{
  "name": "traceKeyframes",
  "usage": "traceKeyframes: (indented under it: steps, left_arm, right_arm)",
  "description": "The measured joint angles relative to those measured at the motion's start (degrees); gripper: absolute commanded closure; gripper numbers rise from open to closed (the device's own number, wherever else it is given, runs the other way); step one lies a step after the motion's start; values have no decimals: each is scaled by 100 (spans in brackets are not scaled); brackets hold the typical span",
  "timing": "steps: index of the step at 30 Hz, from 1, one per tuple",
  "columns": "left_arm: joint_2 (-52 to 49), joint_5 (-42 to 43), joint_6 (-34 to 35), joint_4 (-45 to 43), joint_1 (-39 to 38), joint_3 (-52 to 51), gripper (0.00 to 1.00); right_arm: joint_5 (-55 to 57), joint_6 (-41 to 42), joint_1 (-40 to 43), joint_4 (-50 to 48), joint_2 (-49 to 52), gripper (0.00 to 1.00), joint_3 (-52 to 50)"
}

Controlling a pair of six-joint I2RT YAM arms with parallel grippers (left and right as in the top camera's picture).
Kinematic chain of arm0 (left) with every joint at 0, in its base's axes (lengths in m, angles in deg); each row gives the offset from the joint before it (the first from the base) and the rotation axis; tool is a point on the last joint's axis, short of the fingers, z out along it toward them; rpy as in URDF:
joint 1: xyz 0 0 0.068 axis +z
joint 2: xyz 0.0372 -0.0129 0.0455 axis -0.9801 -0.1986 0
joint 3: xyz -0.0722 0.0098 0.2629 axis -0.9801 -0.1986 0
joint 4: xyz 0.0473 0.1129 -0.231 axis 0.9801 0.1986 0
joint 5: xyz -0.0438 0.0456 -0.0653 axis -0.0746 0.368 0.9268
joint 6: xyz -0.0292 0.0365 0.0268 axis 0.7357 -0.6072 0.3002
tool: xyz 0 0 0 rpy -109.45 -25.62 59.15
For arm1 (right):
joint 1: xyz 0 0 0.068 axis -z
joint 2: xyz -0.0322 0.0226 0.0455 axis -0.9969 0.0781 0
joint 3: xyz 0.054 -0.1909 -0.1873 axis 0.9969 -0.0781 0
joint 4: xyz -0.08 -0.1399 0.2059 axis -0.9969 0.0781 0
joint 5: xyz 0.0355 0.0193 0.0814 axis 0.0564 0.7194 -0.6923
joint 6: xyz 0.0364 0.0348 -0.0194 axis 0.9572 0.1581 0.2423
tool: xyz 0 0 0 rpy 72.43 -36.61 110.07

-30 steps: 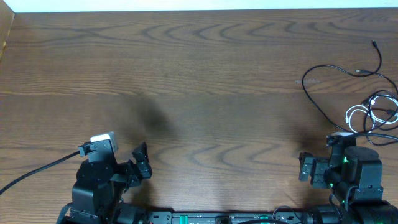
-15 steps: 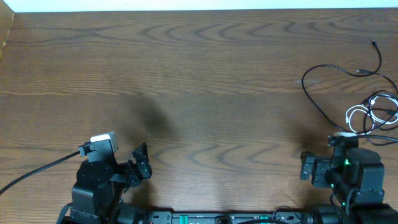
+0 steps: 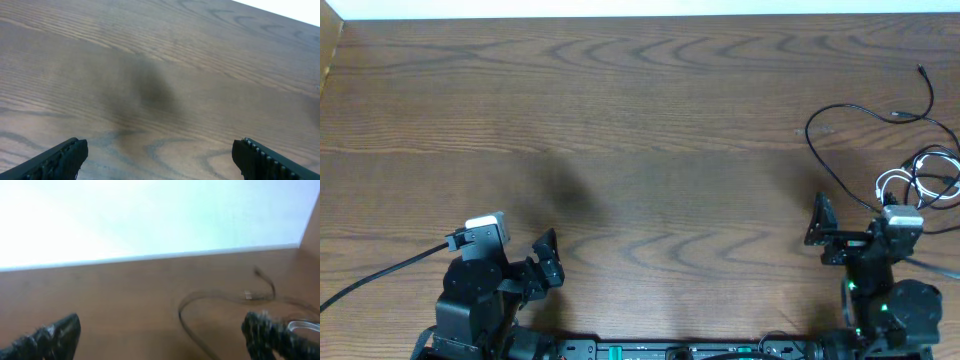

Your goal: Untangle cables

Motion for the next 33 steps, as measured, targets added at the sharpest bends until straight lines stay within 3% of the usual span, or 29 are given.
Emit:
traceKeyframes:
  steps: [7,16,24,29,33]
  left_arm:
    - [0,-2,0,0,0,-2,2]
    - [0,-2,0,4,0,-2,2]
    - [0,-2,0,2,0,-2,2]
    - [0,-2,0,4,0,-4,2]
    - [-4,-2,0,44,0,-4,2]
  right_arm:
    - [-7,0,-2,-1915,-481,1,-986]
    - [17,0,-28,-2859,-800,1,-1945]
    - [81,-199,-96,-2358,-811,1,-2057]
    - [-42,-313,-103,-1357,-804,1,-2072]
    - [-122,-354,-129,-1349,-811,1,-2072]
